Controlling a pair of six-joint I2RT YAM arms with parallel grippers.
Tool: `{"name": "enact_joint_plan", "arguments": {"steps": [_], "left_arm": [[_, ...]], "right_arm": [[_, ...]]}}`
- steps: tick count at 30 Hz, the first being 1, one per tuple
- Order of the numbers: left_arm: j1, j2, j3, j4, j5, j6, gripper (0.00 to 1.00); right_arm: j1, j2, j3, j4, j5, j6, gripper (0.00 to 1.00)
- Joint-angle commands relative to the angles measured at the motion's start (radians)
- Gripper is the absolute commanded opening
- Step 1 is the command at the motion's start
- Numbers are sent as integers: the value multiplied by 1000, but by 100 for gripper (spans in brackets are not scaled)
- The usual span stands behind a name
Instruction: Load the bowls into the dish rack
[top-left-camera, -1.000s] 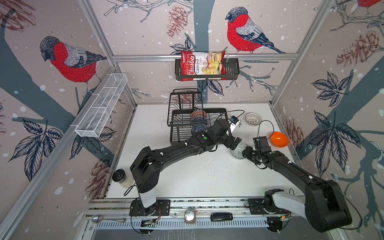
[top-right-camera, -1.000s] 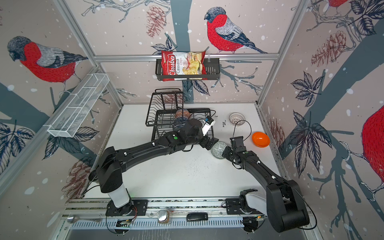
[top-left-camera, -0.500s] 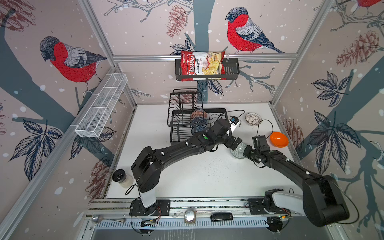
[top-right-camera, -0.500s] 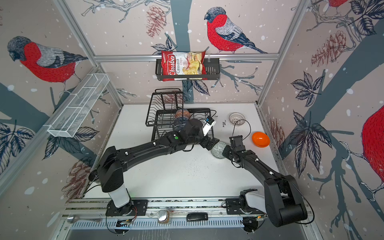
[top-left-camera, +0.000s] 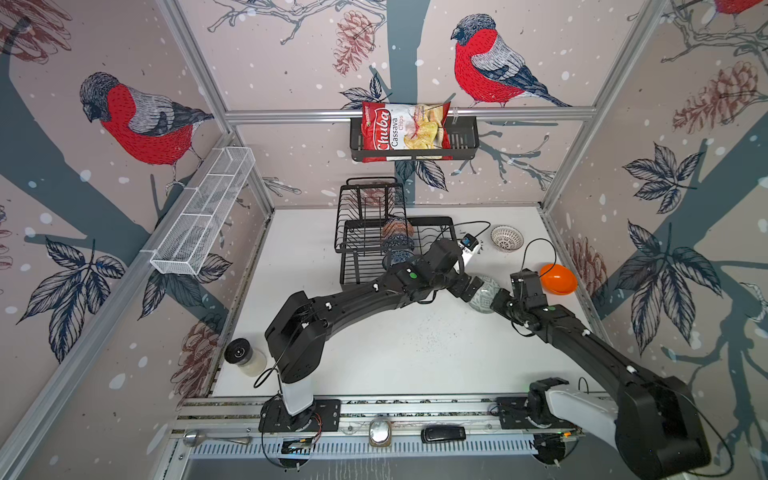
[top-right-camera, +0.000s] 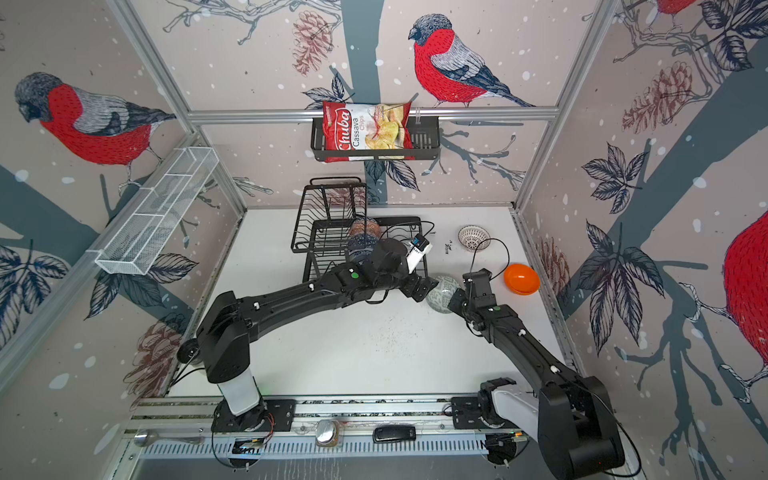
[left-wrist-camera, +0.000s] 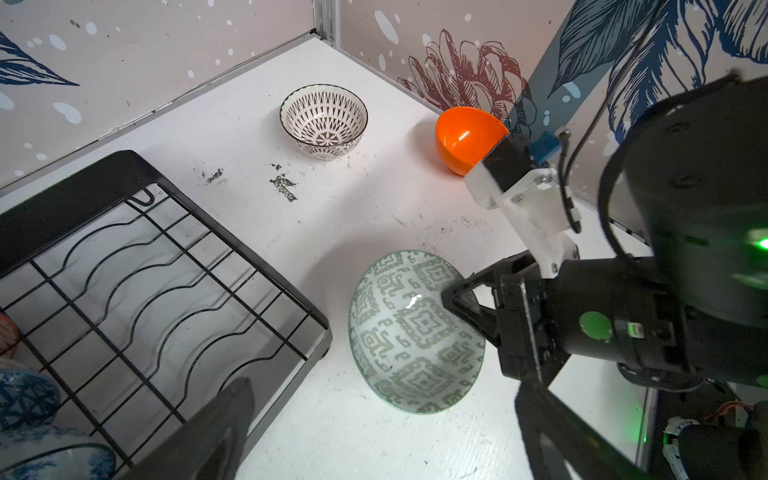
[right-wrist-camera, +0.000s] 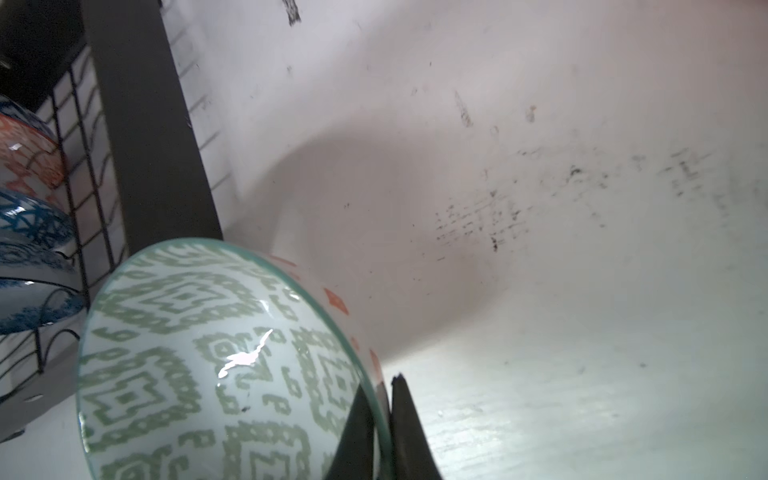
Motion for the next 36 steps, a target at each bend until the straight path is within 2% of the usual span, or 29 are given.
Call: {"name": "enact_joint_plan", "arguments": {"steps": [1,9,13,16,22,25,26,29,33,36], "left_arm": [[10,-10,-1,14,15,-23,98],[48,10,57,49,53,-168,97],[53,46,115,35,56,-230,92],[57,89,177,6,64,-254,82],[82,143,282,-24,56,-292,71],[83,161,324,-30,55,-300,59],[83,167,337,-33,53,-302,52],[83,181,360,-38,43,-313,45],[82,184,368,-24,42,-332,29],[82,182,368,-18,27,-337,25]], "right_arm": [[-1,-57,9,6,62,12,0],[-1,-145,70,1,109,20,0],[2,-149,128,15,103,31,0],[11,-141,169,40,98,46,0],[74,-116,274,32,154,67,0],[104,-112,309,32,193,77,0],[114,-109,317,31,204,83,0],[131,-105,344,24,234,104,0],[157,-105,360,38,283,119,0],[163,-108,359,48,312,130,0]]}}
